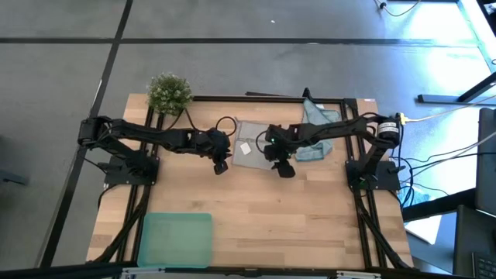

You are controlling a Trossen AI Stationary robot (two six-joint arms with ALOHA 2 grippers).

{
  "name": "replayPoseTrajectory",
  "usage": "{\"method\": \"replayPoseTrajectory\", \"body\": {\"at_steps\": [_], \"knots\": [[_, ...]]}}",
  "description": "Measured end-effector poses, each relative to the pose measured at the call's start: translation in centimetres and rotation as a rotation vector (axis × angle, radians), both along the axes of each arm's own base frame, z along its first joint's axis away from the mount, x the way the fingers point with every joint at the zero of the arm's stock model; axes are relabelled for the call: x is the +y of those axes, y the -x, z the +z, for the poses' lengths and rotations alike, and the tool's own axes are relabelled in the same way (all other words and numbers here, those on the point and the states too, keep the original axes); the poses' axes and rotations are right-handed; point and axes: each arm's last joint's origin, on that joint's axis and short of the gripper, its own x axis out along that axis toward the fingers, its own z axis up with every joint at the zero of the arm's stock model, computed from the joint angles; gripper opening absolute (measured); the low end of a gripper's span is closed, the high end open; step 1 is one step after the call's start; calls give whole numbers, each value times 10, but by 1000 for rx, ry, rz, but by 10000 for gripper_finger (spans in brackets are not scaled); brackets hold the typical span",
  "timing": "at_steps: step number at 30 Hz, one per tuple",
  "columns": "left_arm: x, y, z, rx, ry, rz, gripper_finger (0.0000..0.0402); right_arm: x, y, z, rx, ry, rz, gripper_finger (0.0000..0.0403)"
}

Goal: Roll microfiber towels into tight, uniform cylinder then place into a basket
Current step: Roll the gray microfiber cloth

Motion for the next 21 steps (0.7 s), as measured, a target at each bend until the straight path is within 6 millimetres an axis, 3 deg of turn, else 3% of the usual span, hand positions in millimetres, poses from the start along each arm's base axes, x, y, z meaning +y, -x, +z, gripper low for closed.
{"method": "replayPoseTrajectory", "body": {"at_steps": [10, 17, 21], "knots": [[0, 0, 0, 0, 0, 0, 80, 4, 18, -29, -38, -8, -20, 169], [0, 0, 0, 0, 0, 0, 80, 3, 22, -36, -42, 42, -97, 168], [-1, 0, 0, -4, 29, -26, 80, 1, 21, -36, -40, 67, -157, 145]]}}
